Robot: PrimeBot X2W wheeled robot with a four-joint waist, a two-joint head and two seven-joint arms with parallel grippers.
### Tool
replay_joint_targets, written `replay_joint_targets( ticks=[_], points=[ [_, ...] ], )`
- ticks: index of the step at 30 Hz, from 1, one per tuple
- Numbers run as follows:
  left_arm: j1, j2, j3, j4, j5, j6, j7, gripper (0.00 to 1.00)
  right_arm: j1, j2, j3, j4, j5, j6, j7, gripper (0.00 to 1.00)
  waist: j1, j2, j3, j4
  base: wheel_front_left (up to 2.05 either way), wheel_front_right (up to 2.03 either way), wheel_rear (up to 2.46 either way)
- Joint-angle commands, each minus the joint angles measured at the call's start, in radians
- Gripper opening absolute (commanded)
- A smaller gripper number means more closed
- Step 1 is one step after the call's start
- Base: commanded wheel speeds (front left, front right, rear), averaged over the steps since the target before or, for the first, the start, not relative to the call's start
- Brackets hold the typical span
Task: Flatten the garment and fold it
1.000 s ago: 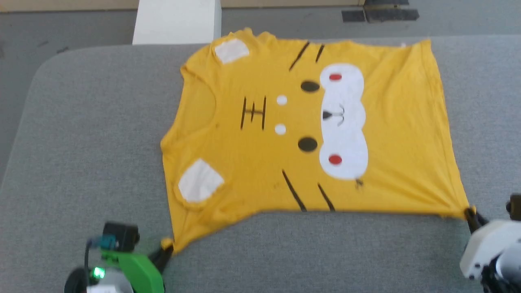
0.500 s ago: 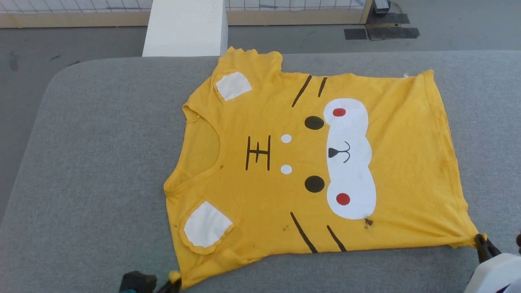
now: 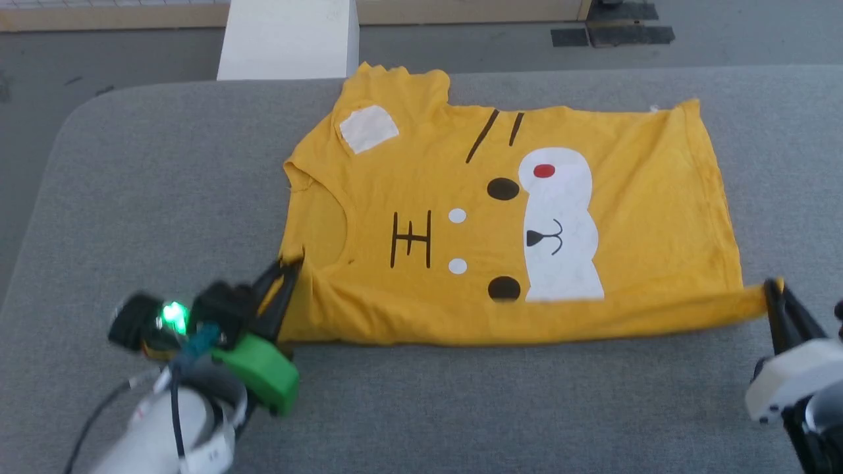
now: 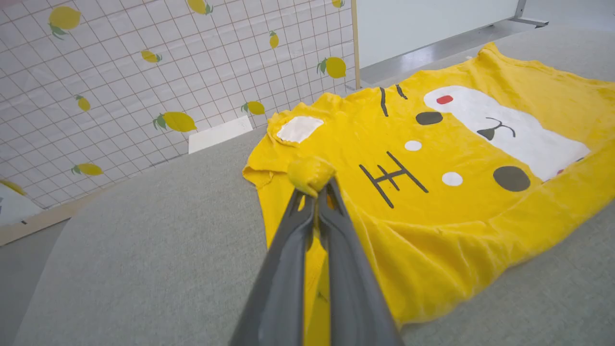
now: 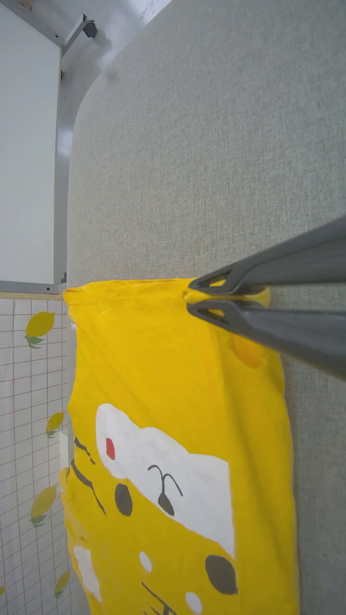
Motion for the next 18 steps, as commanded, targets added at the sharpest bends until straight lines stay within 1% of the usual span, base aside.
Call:
replay_joint_targets(
  ticks=[1, 5, 9, 13, 18],
  points=[
    [-0.057, 0.010, 0.005, 0.012, 0.006, -0.018, 0.010, 0.00, -0.039, -0.014, 0.010, 0.005, 0.001, -0.002, 0.002, 0.00, 0.0001, 0.0000, 0.027, -0.008, 0.00, 0.00, 0.00],
    [-0.201, 0.019, 0.008, 0.067, -0.004, -0.085, 0.045, 0.00, -0.135, -0.054, 0.036, 0.044, 0.000, -0.002, 0.026, 0.00, 0.0001, 0.0000, 0.081, -0.018, 0.00, 0.00, 0.00],
    [-0.326, 0.019, 0.004, 0.142, -0.034, -0.139, 0.093, 0.00, -0.226, -0.071, 0.044, 0.098, 0.005, -0.002, 0.063, 0.00, 0.0001, 0.0000, 0.137, -0.026, 0.00, 0.00, 0.00],
    [-0.428, 0.018, -0.008, 0.232, -0.080, -0.167, 0.152, 0.00, -0.305, -0.072, 0.043, 0.155, 0.006, -0.002, 0.118, 0.00, 0.0001, 0.0000, 0.187, -0.037, 0.00, 0.00, 0.00],
    [-0.494, 0.022, -0.025, 0.355, -0.169, -0.181, 0.272, 0.00, -0.379, -0.064, 0.044, 0.224, 0.010, -0.002, 0.224, 0.00, 0.0001, 0.0000, 0.233, -0.052, 0.00, 0.00, 0.00]
  ],
)
